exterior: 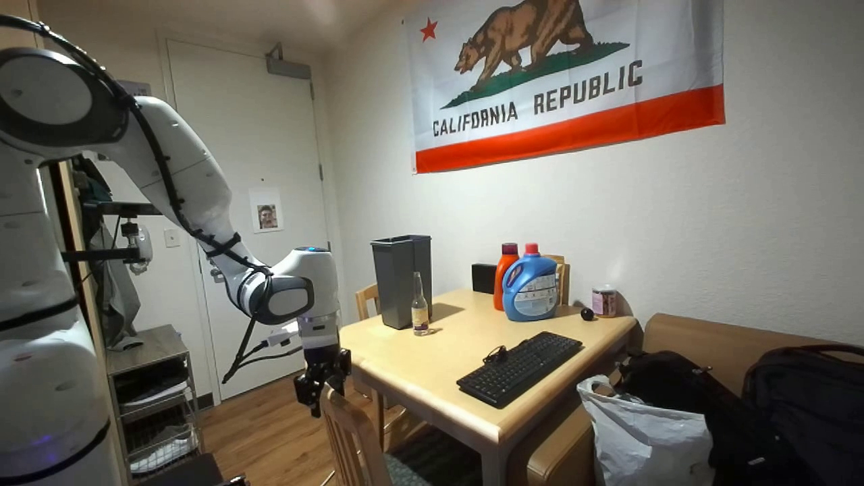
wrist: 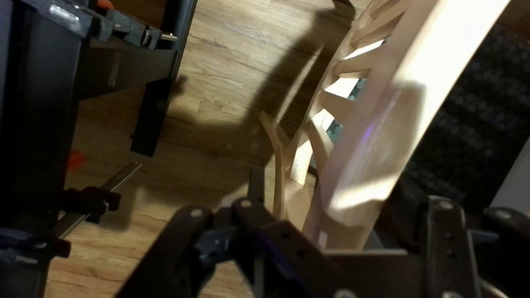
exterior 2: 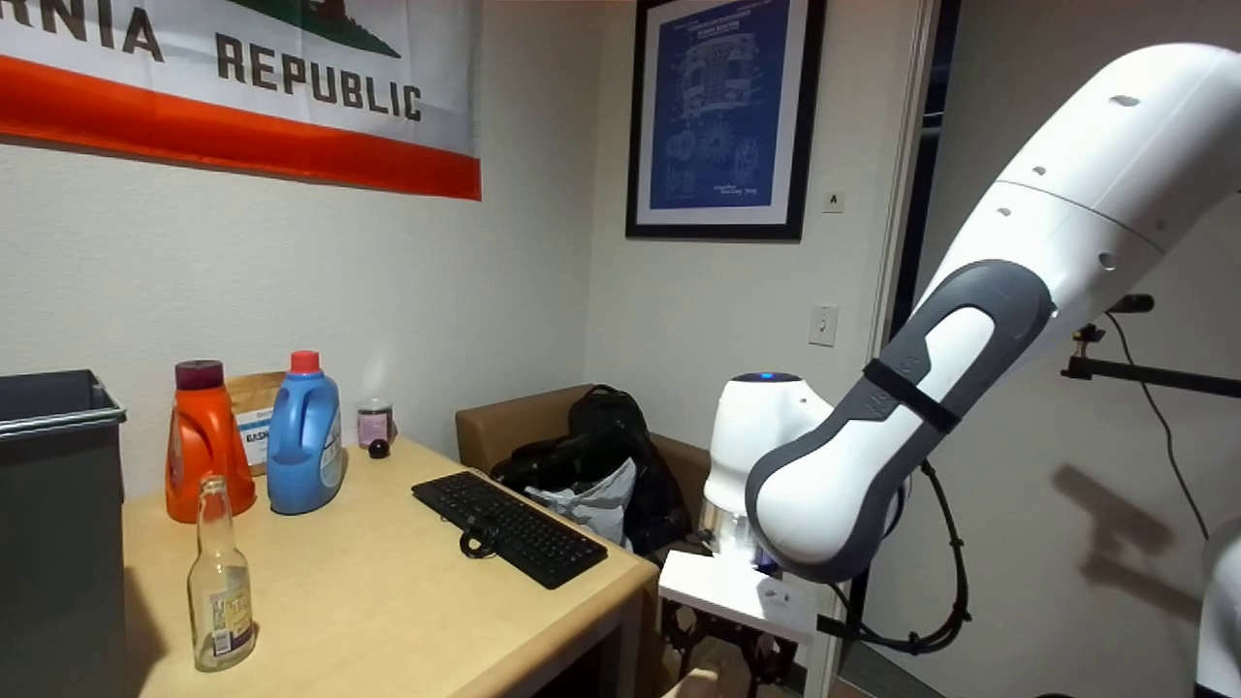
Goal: Pull the chair out
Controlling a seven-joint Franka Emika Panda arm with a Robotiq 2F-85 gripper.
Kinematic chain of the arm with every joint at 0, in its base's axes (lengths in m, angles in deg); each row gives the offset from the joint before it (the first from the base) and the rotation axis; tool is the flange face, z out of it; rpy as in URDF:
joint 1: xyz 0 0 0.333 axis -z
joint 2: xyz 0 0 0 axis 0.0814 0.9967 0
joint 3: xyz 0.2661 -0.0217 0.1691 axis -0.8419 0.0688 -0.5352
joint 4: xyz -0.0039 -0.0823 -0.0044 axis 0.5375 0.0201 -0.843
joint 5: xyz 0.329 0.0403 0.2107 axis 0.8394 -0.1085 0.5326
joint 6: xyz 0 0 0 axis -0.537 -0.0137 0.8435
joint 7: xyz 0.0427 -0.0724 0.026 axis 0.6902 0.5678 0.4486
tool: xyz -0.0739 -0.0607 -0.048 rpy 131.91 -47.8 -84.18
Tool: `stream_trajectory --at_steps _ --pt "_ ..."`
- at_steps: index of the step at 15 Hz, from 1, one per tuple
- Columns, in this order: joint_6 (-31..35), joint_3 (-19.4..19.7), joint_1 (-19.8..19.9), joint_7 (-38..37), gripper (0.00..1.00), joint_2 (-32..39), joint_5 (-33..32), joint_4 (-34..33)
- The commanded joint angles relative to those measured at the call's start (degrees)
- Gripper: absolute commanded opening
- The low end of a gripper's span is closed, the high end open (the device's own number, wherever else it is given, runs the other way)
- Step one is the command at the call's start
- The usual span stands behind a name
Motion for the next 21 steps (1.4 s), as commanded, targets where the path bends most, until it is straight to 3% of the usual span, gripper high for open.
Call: stream_trajectory --at_steps 1,10,21 --pt "-3.21 -1.91 0.84 -1.98 1.0 -0.69 -3.77 0.66" --pt "-0.7 -4.8 0.28 -4.35 1.0 -4.78 -7.69 1.24" --pt "-2.31 -8.34 -0.5 -2.46 1.0 -13.37 -4.52 1.06"
